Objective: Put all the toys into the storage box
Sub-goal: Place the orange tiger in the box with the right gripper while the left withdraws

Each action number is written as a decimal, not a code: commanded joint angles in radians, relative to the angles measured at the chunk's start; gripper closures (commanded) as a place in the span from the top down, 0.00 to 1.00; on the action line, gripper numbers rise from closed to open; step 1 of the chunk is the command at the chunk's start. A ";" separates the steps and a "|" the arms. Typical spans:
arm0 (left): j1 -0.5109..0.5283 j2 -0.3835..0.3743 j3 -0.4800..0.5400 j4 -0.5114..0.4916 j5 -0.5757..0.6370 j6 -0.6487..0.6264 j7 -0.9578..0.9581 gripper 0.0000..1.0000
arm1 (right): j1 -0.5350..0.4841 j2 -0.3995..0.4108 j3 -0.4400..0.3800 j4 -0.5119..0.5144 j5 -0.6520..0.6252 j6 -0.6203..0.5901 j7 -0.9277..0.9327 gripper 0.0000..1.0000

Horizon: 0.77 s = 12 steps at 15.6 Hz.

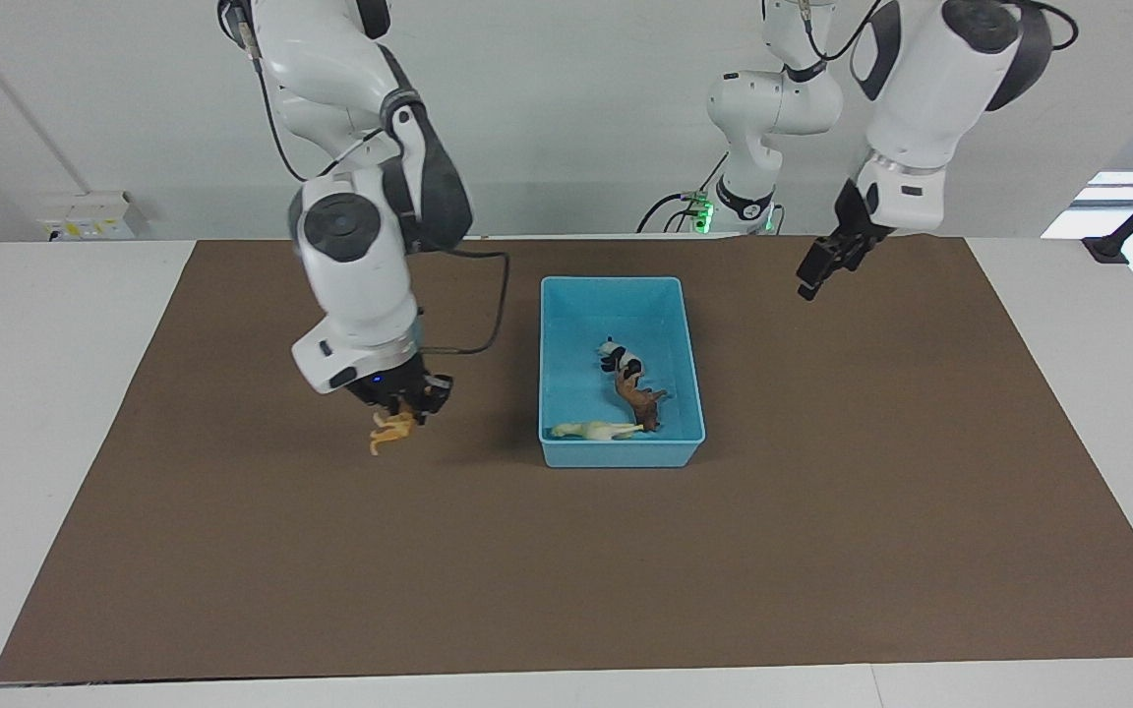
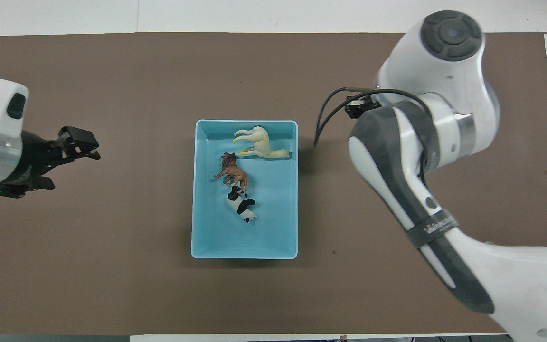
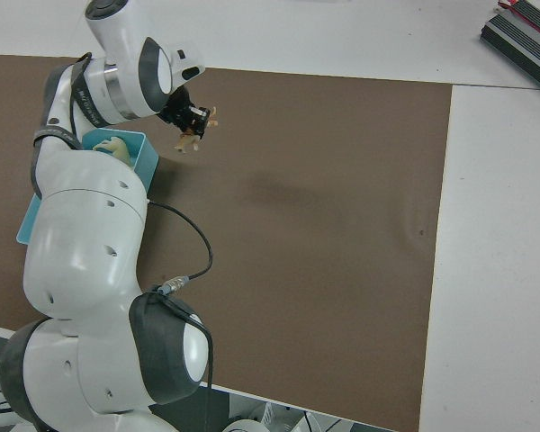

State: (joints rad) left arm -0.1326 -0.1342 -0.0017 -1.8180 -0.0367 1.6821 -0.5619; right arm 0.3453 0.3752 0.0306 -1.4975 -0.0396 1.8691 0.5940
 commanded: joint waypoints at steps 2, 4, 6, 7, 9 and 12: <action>0.071 0.042 -0.015 0.049 0.024 -0.059 0.369 1.00 | 0.142 0.013 -0.003 0.020 0.003 0.028 0.189 0.00; 0.082 0.088 -0.015 0.115 0.049 -0.105 0.430 1.00 | 0.190 0.013 -0.003 0.032 0.024 0.036 0.253 0.00; 0.080 0.146 -0.014 0.170 0.044 -0.147 0.439 1.00 | 0.254 0.016 -0.005 0.057 0.026 0.033 0.268 0.00; 0.083 0.134 -0.011 0.131 0.037 -0.128 0.442 1.00 | 0.267 0.016 -0.005 0.063 0.024 0.027 0.273 0.00; 0.076 0.102 0.000 0.071 0.037 -0.111 0.439 1.00 | 0.279 0.016 -0.005 0.065 0.015 0.030 0.271 0.58; 0.059 0.108 -0.010 0.077 0.040 -0.102 0.430 1.00 | 0.281 0.016 -0.003 0.065 -0.014 0.009 0.268 1.00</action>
State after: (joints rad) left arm -0.0611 -0.0119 -0.0067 -1.7353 -0.0111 1.5867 -0.1395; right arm 0.6309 0.3769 0.0297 -1.4560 -0.0360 1.9017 0.8642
